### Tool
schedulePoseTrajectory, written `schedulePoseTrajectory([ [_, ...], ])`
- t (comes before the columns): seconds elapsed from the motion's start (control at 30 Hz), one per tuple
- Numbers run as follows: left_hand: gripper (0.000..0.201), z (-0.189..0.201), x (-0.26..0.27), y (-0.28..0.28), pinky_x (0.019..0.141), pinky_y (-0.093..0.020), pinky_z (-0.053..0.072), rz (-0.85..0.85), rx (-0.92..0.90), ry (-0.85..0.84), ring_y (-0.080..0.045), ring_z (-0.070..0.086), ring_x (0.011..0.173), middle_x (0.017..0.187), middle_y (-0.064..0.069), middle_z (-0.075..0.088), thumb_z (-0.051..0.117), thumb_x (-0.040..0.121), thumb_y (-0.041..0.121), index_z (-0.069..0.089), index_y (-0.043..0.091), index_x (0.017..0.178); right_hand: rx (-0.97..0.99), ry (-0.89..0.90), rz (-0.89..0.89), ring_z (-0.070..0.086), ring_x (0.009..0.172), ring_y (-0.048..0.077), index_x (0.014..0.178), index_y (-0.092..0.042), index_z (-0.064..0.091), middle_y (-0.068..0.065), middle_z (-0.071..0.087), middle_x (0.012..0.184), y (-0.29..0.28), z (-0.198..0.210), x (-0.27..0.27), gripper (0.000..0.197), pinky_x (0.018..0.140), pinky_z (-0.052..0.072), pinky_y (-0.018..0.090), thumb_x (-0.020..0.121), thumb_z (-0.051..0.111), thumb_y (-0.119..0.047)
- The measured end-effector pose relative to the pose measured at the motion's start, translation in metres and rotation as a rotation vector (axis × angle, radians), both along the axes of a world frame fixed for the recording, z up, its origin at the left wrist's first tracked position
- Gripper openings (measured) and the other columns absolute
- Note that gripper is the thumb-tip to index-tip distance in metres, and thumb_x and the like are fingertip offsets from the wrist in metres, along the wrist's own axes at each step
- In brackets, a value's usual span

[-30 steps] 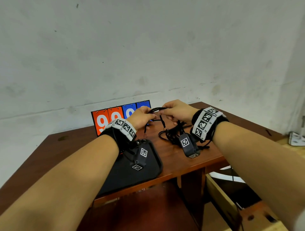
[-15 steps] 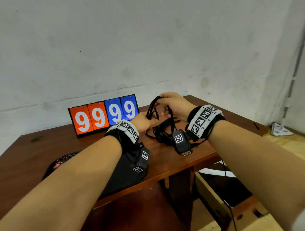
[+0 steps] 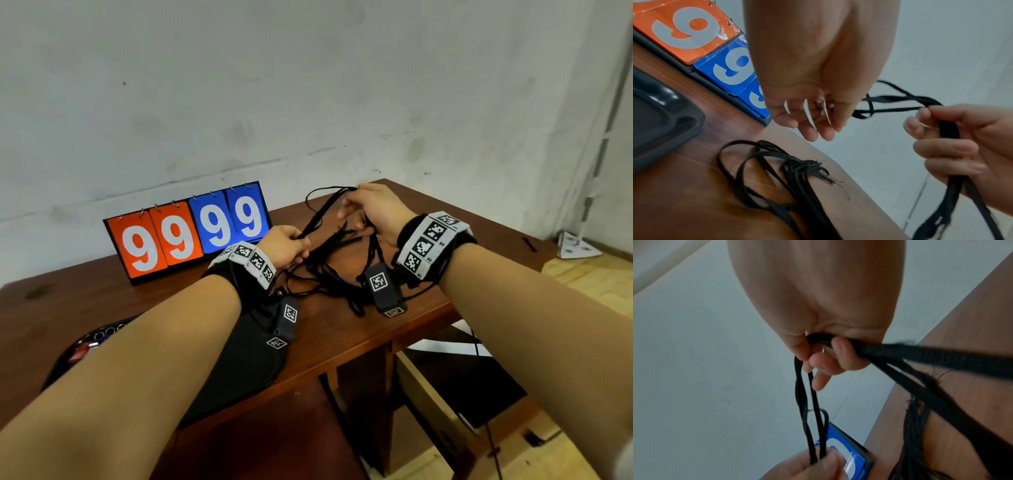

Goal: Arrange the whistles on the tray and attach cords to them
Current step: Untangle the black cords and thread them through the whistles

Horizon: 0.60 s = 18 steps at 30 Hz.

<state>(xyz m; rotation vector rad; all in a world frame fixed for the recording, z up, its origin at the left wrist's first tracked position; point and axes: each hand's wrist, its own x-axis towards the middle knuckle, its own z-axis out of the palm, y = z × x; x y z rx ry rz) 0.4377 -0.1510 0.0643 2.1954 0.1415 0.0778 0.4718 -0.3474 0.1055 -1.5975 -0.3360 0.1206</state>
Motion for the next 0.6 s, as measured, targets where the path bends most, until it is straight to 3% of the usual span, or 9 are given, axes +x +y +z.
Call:
schedulePoseTrajectory([
  [0.17, 0.015, -0.003, 0.000, 0.006, 0.049, -0.023, 0.040, 0.012, 0.017, 0.032, -0.013, 0.057, 0.057, 0.069, -0.003, 0.061, 0.057, 0.095, 0.017, 0.060, 0.016, 0.080, 0.067, 0.034, -0.056, 0.042, 0.043, 0.019, 0.082, -0.008, 0.054, 0.014, 0.069, 0.081, -0.007, -0.005, 0.009, 0.016, 0.038, 0.023, 0.020, 0.094, 0.046, -0.013],
  [0.27, 0.008, 0.001, -0.001, 0.000, 0.050, -0.025, 0.041, 0.058, 0.029, 0.004, -0.015, 0.055, 0.058, 0.077, -0.005, 0.062, 0.058, 0.091, 0.009, 0.059, 0.014, 0.098, 0.015, 0.029, 0.007, 0.043, 0.044, 0.018, 0.083, -0.007, 0.055, 0.014, 0.069, 0.081, -0.006, -0.001, 0.006, 0.016, 0.040, 0.023, 0.022, 0.095, 0.047, -0.014],
  [0.37, 0.047, 0.013, 0.000, -0.006, 0.053, -0.024, 0.042, 0.116, 0.065, -0.063, -0.013, 0.053, 0.064, 0.100, -0.008, 0.060, 0.059, 0.083, 0.001, 0.050, 0.013, 0.127, -0.064, 0.000, 0.029, 0.045, 0.043, 0.017, 0.085, -0.008, 0.058, 0.014, 0.071, 0.085, -0.003, 0.004, 0.001, 0.017, 0.041, 0.024, 0.022, 0.095, 0.049, -0.016],
  [0.43, 0.065, 0.023, -0.002, -0.008, 0.065, -0.024, 0.046, 0.122, 0.024, -0.105, -0.013, 0.057, 0.082, 0.123, -0.008, 0.053, 0.061, 0.079, -0.002, 0.042, 0.016, 0.138, -0.119, -0.020, 0.032, 0.045, 0.043, 0.017, 0.086, -0.007, 0.059, 0.013, 0.072, 0.086, 0.000, 0.009, -0.004, 0.015, 0.042, 0.025, 0.022, 0.093, 0.050, -0.017],
  [0.5, 0.078, 0.033, -0.005, -0.010, 0.086, -0.029, 0.050, 0.038, -0.012, -0.148, -0.017, 0.055, 0.112, 0.141, -0.005, 0.045, 0.064, 0.074, 0.000, 0.036, 0.022, 0.144, -0.193, -0.036, 0.064, 0.043, 0.042, 0.016, 0.088, -0.007, 0.062, 0.012, 0.071, 0.082, 0.002, 0.013, -0.010, 0.015, 0.044, 0.026, 0.023, 0.091, 0.050, -0.016],
  [0.57, 0.081, 0.043, -0.011, -0.014, 0.102, -0.032, 0.046, -0.090, -0.086, -0.174, -0.016, 0.049, 0.126, 0.144, -0.004, 0.045, 0.067, 0.071, 0.005, 0.039, 0.023, 0.144, -0.244, -0.043, 0.131, 0.038, 0.040, 0.014, 0.088, -0.007, 0.065, 0.010, 0.064, 0.070, 0.005, 0.017, -0.017, 0.015, 0.043, 0.024, 0.022, 0.089, 0.052, -0.015],
  [0.6, 0.074, 0.047, -0.014, -0.016, 0.101, -0.029, 0.046, -0.138, -0.131, -0.179, -0.014, 0.052, 0.123, 0.140, -0.005, 0.050, 0.067, 0.074, 0.004, 0.043, 0.021, 0.142, -0.259, -0.047, 0.165, 0.034, 0.039, 0.014, 0.088, -0.007, 0.066, 0.008, 0.058, 0.064, 0.006, 0.020, -0.021, 0.015, 0.043, 0.022, 0.022, 0.088, 0.054, -0.016],
])
